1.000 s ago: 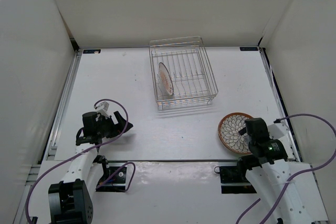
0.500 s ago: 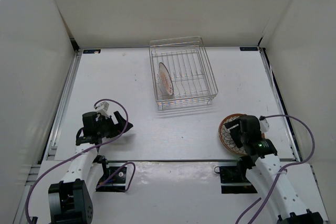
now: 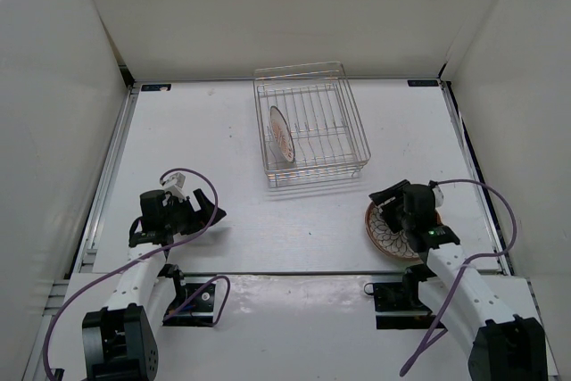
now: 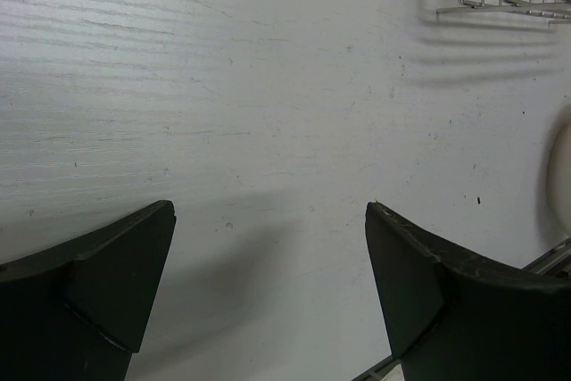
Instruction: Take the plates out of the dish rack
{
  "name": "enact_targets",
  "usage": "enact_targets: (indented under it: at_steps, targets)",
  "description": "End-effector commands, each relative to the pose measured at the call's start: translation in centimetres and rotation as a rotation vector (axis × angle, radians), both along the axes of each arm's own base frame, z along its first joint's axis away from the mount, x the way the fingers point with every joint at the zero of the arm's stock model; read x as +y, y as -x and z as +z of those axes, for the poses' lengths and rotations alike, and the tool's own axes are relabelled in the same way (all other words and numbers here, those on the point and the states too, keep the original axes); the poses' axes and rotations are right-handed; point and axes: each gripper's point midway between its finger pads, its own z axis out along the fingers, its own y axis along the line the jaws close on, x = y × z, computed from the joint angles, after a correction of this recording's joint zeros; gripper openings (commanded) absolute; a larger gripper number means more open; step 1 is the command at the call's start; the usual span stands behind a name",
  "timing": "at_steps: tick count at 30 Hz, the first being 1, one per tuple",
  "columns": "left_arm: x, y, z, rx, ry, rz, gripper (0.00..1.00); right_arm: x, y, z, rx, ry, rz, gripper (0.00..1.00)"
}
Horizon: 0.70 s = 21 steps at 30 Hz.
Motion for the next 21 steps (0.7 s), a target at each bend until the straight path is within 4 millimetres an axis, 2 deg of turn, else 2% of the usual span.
enact_targets:
  at_steps: [1, 7, 12, 15, 16, 18, 19, 20, 21]
  targets:
    - [0.4, 3.7, -3.9, 0.201, -0.028, 0.023, 1.00, 1.1, 2.9, -4.2, 0.125, -0.018, 0.092, 0.72]
    - [0.4, 3.7, -3.9, 0.201, -0.028, 0.022, 1.00, 1.7, 1.6, -3.5, 0.073, -0.015, 0.137, 0.71]
    - [0.4, 3.7, -3.9, 0.199, -0.029, 0.026, 1.00, 1.2, 0.4, -2.6, 0.046, 0.048, 0.150, 0.71]
    - [0.4, 3.6, -3.8, 0.195, -0.029, 0.025, 1.00, 1.5, -0.5, -0.8, 0.024, 0.070, 0.194, 0.73]
    - [0.4, 3.6, -3.8, 0.188, -0.030, 0.021, 1.00, 1.9, -0.9, 0.6, 0.008, 0.078, 0.229, 0.78]
    - [0.4, 3.5, -3.6, 0.179, -0.030, 0.020, 1.00, 1.9, -1.3, 2.4, -0.043, 0.118, 0.274, 0.81]
    - [0.4, 3.4, -3.5, 0.169, -0.031, 0.016, 1.00, 1.8, -0.9, 2.8, -0.059, 0.163, 0.328, 0.81]
    - [0.3, 3.2, -3.3, 0.159, -0.024, 0.013, 1.00, 2.0, -1.6, 4.9, -0.114, 0.174, 0.340, 0.82]
    - [0.1, 3.0, -2.8, 0.139, -0.018, 0.003, 1.00, 1.9, -1.4, 5.9, -0.144, 0.191, 0.356, 0.82]
